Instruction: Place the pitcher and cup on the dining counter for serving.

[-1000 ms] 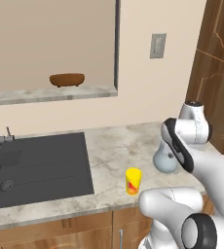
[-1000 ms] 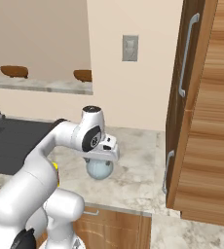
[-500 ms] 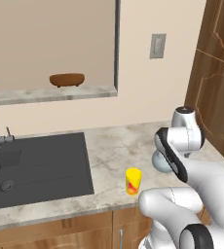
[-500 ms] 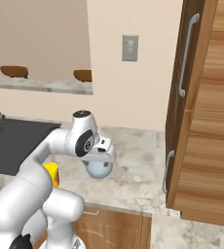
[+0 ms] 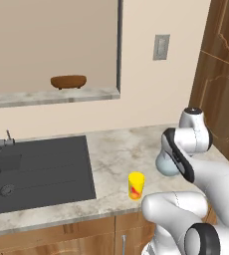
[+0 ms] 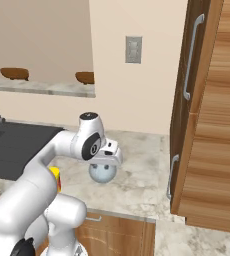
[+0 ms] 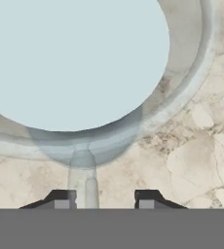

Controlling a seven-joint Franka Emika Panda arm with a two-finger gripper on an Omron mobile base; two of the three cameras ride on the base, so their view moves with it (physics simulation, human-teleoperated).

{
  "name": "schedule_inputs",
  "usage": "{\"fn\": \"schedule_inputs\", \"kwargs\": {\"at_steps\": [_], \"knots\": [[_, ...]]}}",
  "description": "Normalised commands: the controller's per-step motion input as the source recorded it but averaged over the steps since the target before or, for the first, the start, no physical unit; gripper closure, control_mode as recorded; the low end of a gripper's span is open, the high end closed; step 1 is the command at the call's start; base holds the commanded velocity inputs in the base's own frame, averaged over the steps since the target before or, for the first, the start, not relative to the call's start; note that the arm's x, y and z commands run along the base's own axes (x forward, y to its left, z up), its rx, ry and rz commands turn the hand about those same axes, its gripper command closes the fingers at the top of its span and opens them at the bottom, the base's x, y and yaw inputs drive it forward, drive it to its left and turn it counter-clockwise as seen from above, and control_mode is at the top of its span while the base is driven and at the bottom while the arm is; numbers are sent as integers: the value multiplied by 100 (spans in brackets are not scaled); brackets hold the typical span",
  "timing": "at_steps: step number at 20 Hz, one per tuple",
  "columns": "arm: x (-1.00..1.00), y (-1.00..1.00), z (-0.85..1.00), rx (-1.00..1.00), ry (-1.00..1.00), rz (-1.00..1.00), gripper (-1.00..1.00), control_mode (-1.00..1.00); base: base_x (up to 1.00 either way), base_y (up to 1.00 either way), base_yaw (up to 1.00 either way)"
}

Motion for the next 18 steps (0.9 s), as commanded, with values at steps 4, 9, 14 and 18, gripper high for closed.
{"fn": "schedule_inputs", "kwargs": {"at_steps": [4, 9, 14, 18], "knots": [[0, 0, -14, 0, 0, 0, 100, -100, 0, 0, 0], [0, 0, -3, 0, -1, 0, 100, -100, 0, 0, 0], [-7, 0, 3, 2, -14, 0, 100, -100, 0, 0, 0], [-24, 0, 40, 2, -30, 0, 100, -100, 0, 0, 0]]}}
